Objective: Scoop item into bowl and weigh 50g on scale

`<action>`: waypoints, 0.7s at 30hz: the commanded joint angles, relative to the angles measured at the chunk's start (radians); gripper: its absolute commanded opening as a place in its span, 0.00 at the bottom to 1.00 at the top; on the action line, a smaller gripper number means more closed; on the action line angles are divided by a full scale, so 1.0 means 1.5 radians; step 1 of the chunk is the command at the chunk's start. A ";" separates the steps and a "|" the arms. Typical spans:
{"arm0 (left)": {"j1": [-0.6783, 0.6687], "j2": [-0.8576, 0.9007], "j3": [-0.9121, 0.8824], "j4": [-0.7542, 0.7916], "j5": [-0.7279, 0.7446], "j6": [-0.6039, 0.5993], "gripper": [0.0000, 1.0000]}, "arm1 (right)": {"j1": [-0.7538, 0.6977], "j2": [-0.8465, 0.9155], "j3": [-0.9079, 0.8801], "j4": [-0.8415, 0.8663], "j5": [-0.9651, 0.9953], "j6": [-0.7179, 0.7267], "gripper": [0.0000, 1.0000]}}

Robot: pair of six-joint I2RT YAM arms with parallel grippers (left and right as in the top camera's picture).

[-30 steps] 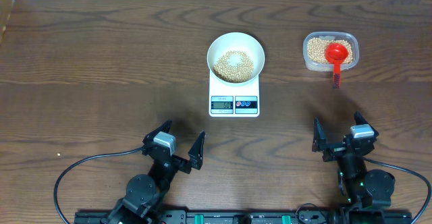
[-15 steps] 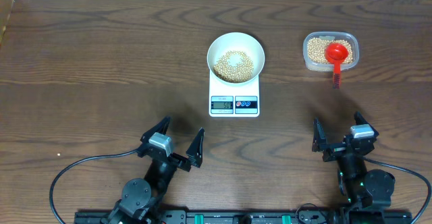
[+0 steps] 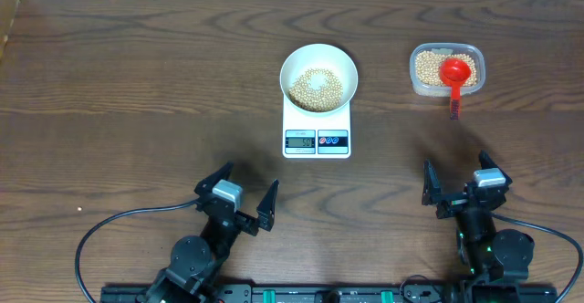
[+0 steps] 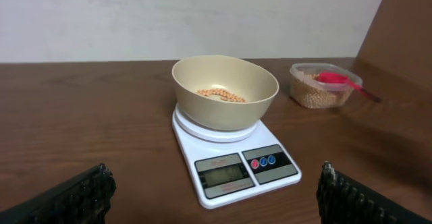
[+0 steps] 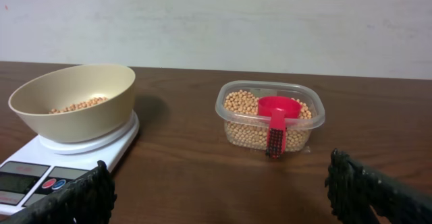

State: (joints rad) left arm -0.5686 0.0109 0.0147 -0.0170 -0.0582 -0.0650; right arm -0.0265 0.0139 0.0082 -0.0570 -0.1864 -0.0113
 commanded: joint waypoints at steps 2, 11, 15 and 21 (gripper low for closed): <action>0.039 -0.007 -0.007 -0.035 -0.011 0.110 0.98 | 0.004 -0.005 -0.002 -0.002 0.000 0.007 0.99; 0.159 -0.007 -0.007 -0.035 -0.011 0.126 0.98 | 0.004 -0.005 -0.002 -0.002 0.000 0.007 0.99; 0.205 -0.007 -0.007 -0.035 -0.011 0.126 0.98 | 0.004 -0.005 -0.002 -0.002 0.000 0.007 0.99; 0.280 -0.007 -0.007 -0.034 -0.017 0.140 0.98 | 0.004 -0.005 -0.002 -0.002 0.000 0.007 0.99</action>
State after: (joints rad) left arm -0.2047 0.0109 0.0154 -0.0181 -0.0574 0.1112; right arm -0.0265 0.0139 0.0082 -0.0566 -0.1867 -0.0113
